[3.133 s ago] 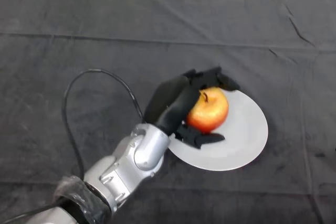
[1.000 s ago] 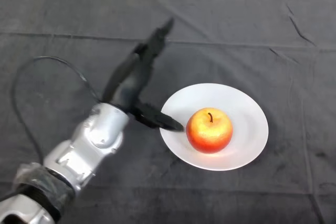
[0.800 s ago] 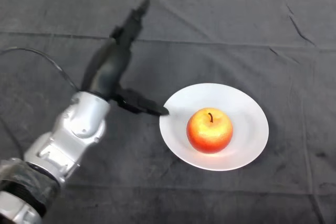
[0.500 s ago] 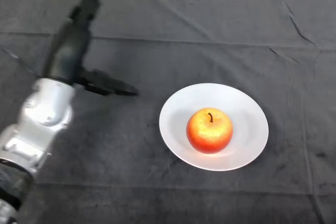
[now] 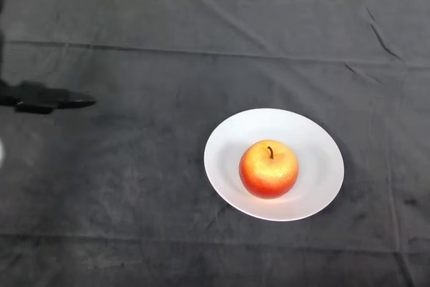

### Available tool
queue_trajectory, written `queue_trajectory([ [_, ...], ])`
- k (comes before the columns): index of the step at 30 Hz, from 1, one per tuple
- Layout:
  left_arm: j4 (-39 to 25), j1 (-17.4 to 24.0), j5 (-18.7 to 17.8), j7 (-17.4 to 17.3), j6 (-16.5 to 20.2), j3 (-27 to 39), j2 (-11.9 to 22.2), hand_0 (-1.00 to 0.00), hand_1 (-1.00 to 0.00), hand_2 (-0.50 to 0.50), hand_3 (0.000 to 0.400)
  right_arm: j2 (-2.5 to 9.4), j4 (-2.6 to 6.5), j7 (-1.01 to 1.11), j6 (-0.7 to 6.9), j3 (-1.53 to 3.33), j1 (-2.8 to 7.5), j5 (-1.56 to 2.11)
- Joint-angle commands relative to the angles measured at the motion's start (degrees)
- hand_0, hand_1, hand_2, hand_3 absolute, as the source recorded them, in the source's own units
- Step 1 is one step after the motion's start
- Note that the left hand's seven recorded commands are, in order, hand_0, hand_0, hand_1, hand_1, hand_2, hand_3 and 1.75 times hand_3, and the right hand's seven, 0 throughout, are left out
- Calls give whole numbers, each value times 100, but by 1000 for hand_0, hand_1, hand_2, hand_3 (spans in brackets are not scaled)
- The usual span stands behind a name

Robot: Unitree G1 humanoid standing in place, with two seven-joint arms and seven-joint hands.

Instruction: Move the apple to the plate

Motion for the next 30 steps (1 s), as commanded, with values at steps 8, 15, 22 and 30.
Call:
queue_trajectory([
  [8,-411,698,-258,212,-244,943,478,0,0,0,0,522,556,-31,507,-26,619,79],
  [15,-443,1082,-331,291,-346,1510,481,0,0,0,0,522,557,-31,506,-24,618,80],
  [22,-307,1309,-369,310,-485,1961,453,0,0,0,0,522,560,-30,504,-23,617,82],
  [30,-66,1416,-389,302,-598,2366,435,0,0,0,0,521,565,-30,501,-24,615,82],
])
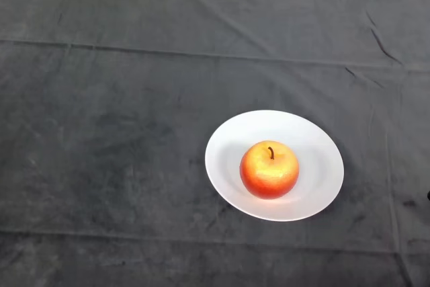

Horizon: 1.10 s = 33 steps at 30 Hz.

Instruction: Move the apple to the plate

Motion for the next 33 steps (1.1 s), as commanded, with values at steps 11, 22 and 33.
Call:
queue_trajectory([
  [11,188,-87,218,254,-77,320,72,0,0,0,0,494,511,-28,475,-24,613,71],
  [22,202,-211,359,271,-16,384,-13,0,0,0,0,494,513,-28,474,-25,613,70],
  [33,238,-257,453,229,-38,454,-81,0,0,0,0,494,513,-28,474,-26,613,70],
])
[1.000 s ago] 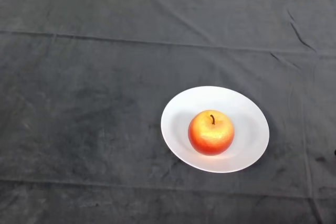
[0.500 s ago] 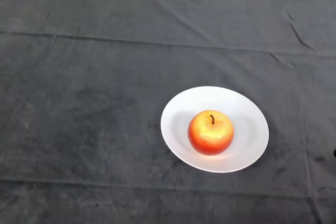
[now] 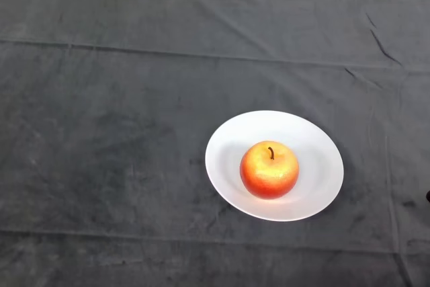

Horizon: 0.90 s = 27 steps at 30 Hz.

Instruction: Move the apple to the plate

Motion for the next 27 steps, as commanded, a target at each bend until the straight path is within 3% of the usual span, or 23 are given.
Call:
queue_trajectory([
  [1,213,-214,119,-8,-40,355,-86,0,0,0,0,491,509,-29,474,-26,613,70],
  [17,175,-268,243,-45,4,408,-188,0,0,0,0,491,509,-29,475,-27,613,69],
  [27,348,-513,426,-16,-1,305,-254,0,0,0,0,491,508,-29,475,-27,613,69],
])
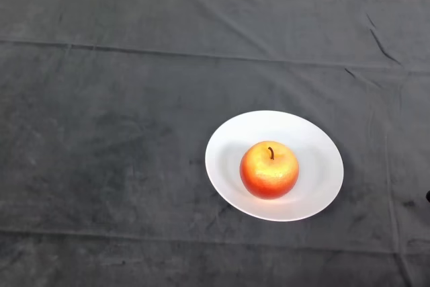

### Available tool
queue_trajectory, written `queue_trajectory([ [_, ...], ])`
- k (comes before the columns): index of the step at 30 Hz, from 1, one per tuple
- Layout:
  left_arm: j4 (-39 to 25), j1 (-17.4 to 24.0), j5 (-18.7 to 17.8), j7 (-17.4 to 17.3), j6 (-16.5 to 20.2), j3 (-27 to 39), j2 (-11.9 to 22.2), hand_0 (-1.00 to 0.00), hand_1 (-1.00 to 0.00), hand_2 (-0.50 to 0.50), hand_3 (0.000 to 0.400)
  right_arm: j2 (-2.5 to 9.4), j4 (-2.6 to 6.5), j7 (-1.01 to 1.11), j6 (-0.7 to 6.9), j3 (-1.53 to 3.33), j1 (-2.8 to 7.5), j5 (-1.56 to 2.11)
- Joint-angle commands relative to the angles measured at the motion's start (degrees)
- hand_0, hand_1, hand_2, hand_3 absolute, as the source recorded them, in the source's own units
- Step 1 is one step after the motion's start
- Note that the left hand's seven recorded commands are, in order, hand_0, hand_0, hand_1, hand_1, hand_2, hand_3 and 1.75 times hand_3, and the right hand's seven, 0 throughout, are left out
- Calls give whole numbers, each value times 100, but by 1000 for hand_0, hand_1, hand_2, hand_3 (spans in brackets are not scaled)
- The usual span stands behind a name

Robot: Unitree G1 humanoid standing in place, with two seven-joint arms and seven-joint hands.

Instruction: Move the apple to the plate

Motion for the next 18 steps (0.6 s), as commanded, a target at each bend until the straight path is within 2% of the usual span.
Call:
queue_trajectory([
  [1,249,-238,66,-11,-6,66,-122,0,0,0,0,488,508,-29,475,-27,613,70],
  [18,362,-342,138,-80,-26,96,-134,0,0,0,0,488,509,-29,474,-28,613,70],
])
